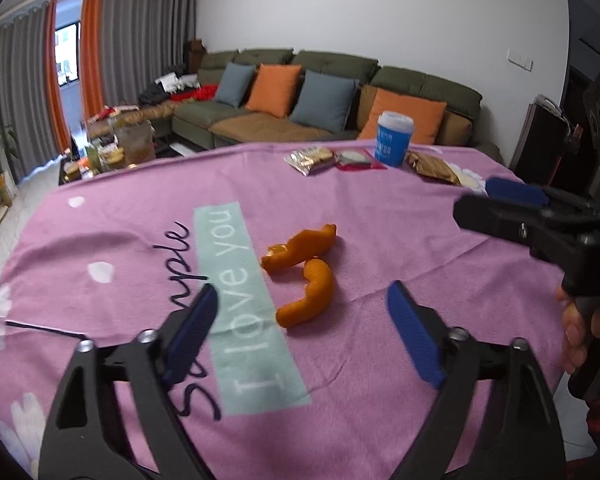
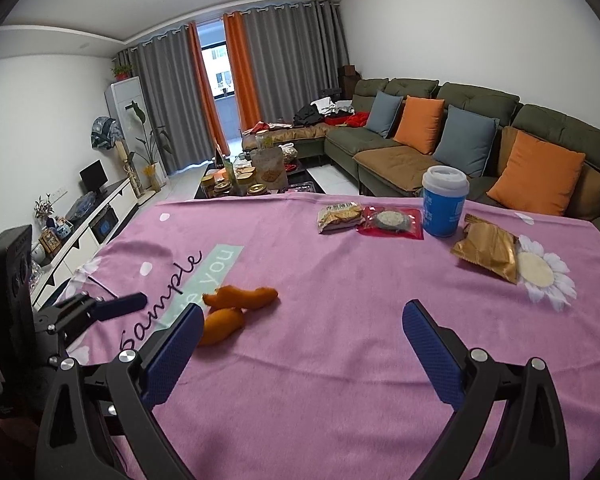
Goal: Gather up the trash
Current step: 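Grasp one orange snack piece with the left tool while the right tool grasps the other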
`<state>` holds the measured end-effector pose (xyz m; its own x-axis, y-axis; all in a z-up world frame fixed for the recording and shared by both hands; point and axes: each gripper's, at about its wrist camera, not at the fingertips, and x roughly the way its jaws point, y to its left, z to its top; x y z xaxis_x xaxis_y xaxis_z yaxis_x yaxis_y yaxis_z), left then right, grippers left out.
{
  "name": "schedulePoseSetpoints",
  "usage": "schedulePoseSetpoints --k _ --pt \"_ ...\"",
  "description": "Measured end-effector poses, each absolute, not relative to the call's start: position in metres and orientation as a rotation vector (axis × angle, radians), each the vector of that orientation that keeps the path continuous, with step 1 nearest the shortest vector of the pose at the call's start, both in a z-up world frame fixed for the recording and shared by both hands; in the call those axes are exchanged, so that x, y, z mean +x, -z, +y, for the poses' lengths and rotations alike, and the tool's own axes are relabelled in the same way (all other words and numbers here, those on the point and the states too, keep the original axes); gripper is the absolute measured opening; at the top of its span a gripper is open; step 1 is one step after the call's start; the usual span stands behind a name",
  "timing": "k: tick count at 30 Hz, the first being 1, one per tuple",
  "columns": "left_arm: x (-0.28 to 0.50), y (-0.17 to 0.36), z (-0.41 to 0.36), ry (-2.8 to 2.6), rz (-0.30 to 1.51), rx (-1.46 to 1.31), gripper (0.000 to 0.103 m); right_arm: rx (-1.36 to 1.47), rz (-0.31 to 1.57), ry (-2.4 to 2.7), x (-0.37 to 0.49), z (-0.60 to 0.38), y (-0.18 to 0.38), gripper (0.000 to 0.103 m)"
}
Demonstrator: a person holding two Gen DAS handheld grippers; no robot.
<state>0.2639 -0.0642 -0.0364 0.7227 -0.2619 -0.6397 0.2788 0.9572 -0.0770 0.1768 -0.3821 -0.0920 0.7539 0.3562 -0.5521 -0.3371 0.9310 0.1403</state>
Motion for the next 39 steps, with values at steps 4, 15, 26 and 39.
schedulePoseSetpoints --k 4,15,26,39 --pt "0.283 0.049 -0.066 0.343 0.791 -0.021 0.057 0.025 0.62 -0.392 0.192 -0.378 0.09 0.096" --pt "0.3 0.069 -0.067 0.378 0.865 -0.084 0.022 -0.031 0.75 -0.505 0.241 -0.338 0.112 0.09" --pt "0.273 0.062 -0.032 0.321 0.829 -0.141 0.013 -0.097 0.867 -0.587 0.255 -0.303 0.138 0.071" --pt "0.242 0.048 0.005 0.265 0.776 -0.187 0.012 0.001 0.924 -0.616 0.244 -0.307 0.146 0.012"
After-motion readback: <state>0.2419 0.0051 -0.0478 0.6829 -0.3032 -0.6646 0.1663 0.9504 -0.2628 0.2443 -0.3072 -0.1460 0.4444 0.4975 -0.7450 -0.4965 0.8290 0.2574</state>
